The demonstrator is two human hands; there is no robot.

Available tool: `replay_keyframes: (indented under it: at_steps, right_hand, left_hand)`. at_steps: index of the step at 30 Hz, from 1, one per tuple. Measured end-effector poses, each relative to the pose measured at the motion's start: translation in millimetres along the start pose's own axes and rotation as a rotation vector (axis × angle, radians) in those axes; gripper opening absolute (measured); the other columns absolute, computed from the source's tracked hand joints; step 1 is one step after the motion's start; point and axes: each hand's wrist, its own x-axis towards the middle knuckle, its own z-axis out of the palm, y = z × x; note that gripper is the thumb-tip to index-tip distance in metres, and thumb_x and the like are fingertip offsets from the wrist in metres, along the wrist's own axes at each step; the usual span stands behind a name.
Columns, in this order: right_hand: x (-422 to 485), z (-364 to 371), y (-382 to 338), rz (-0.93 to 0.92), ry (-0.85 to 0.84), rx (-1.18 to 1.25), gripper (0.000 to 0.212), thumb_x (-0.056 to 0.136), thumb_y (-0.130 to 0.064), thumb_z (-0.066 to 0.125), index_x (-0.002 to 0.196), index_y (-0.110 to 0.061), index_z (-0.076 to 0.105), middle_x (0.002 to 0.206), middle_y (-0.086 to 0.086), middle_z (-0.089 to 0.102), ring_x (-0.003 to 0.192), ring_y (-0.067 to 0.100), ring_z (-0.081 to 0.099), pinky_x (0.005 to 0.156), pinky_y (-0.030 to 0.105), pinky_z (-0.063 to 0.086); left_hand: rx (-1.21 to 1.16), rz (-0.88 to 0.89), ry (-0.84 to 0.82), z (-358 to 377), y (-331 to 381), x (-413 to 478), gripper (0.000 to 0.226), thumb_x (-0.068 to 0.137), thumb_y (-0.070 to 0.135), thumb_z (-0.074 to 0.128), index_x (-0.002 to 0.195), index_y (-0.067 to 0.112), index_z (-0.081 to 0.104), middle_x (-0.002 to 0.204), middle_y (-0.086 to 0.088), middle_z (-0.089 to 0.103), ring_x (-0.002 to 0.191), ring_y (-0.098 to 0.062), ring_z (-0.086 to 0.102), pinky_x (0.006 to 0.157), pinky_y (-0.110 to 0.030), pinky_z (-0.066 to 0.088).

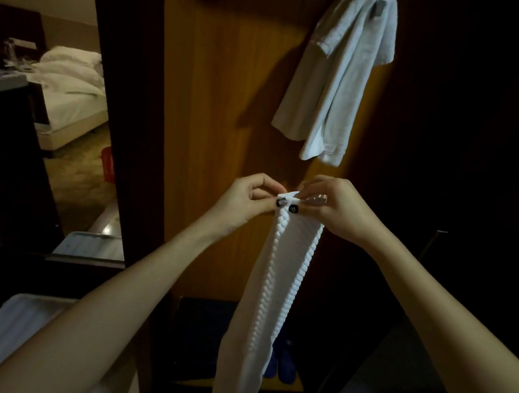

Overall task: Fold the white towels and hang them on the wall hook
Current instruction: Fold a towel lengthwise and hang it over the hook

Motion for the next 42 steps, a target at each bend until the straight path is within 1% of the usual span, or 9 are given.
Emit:
replay_keyframes:
  at_steps: [4,12,17,25,29,32,35,37,42]
  right_hand:
    - [10.6,-8.6,-2.5,-0.004,0.044,-0.006,0.017,0.083,-0.018,0.075,0.094,-0.005,0.076,0.087,-0.006,0.059,0.085,0.011,0.058,0.076,0.024,0.046]
    - [15.0,-30.0,4.0,0.031,-0.026,-0.028,0.032,0.088,-0.039,0.065,0.085,-0.009,0.074,0.088,0.002,0.068,0.081,0.018,0.064,0.076,0.039,0.05]
    - [-4.1,-49.0,34.0,0.159,-0.154,-0.049,0.031,0.08,-0.048,0.072,0.097,-0.023,0.064,0.087,-0.015,0.061,0.08,0.003,0.059,0.069,0.02,0.047]
    - [-7.7,-13.9,34.0,0.156,0.1,0.23,0.025,0.079,-0.03,0.077,0.066,-0.03,0.056,0.06,-0.019,0.055,0.054,-0.002,0.044,0.056,0.026,0.035]
    - [4.5,-10.5,18.1,0.065,0.242,0.378,0.021,0.083,-0.028,0.074,0.079,-0.014,0.058,0.079,0.018,0.059,0.068,0.013,0.049,0.062,0.034,0.039]
    - [14.2,-9.2,6.4,0.004,0.366,0.393,0.02,0.087,-0.026,0.07,0.083,-0.013,0.054,0.079,0.005,0.059,0.073,0.011,0.052,0.065,0.035,0.045]
    - [22.4,-6.8,2.1,-0.015,0.456,0.434,0.018,0.088,-0.021,0.067,0.084,-0.011,0.053,0.07,-0.018,0.052,0.066,-0.001,0.047,0.063,0.022,0.043]
    - [26.6,-7.4,0.8,-0.025,0.497,0.474,0.015,0.089,-0.019,0.066,0.088,-0.012,0.053,0.069,-0.021,0.052,0.066,-0.003,0.048,0.064,0.015,0.043]
    - [27.8,-17.7,3.0,-0.035,0.527,0.587,0.023,0.092,-0.012,0.062,0.113,-0.021,0.056,0.119,-0.008,0.06,0.094,0.008,0.061,0.079,0.028,0.051]
  left_hand:
    - [0.037,0.025,0.025,8.5,3.3,10.0,0.044,0.076,-0.006,0.073,0.105,0.023,0.057,0.095,0.001,0.072,0.088,-0.009,0.068,0.079,-0.023,0.053]
    - [0.084,0.1,0.207,12.2,2.8,19.5,0.032,0.08,-0.001,0.071,0.092,0.026,0.06,0.094,0.002,0.072,0.087,-0.008,0.069,0.071,-0.019,0.054]
    - [0.022,0.102,0.274,1.6,9.6,22.7,0.029,0.081,0.001,0.07,0.099,0.024,0.064,0.104,0.002,0.069,0.099,-0.009,0.066,0.074,-0.017,0.053]
    - [0.389,0.195,0.327,-1.8,11.1,23.4,0.027,0.088,0.01,0.065,0.114,0.015,0.064,0.107,0.008,0.064,0.1,-0.005,0.059,0.079,-0.01,0.049]
    - [0.59,0.305,0.428,-10.9,14.9,21.7,0.018,0.095,0.017,0.055,0.112,0.018,0.059,0.108,0.009,0.06,0.102,-0.013,0.058,0.084,-0.025,0.046]
    - [0.56,0.324,0.429,-15.7,21.2,23.3,0.015,0.095,0.015,0.052,0.103,0.027,0.047,0.098,0.013,0.058,0.091,-0.007,0.057,0.074,-0.016,0.043]
    - [0.252,0.241,0.376,-14.0,26.6,26.5,0.013,0.095,0.012,0.055,0.099,0.023,0.049,0.097,0.012,0.058,0.089,0.008,0.057,0.07,-0.01,0.046]
    - [0.066,0.205,0.304,-12.9,27.6,24.4,0.02,0.094,0.013,0.058,0.106,0.027,0.048,0.108,0.005,0.059,0.101,-0.006,0.061,0.075,-0.018,0.051]
    - [0.044,0.308,0.033,-1.9,33.8,17.3,0.065,0.087,0.006,0.065,0.13,0.048,0.038,0.135,0.004,0.049,0.118,-0.009,0.056,0.087,-0.02,0.051]
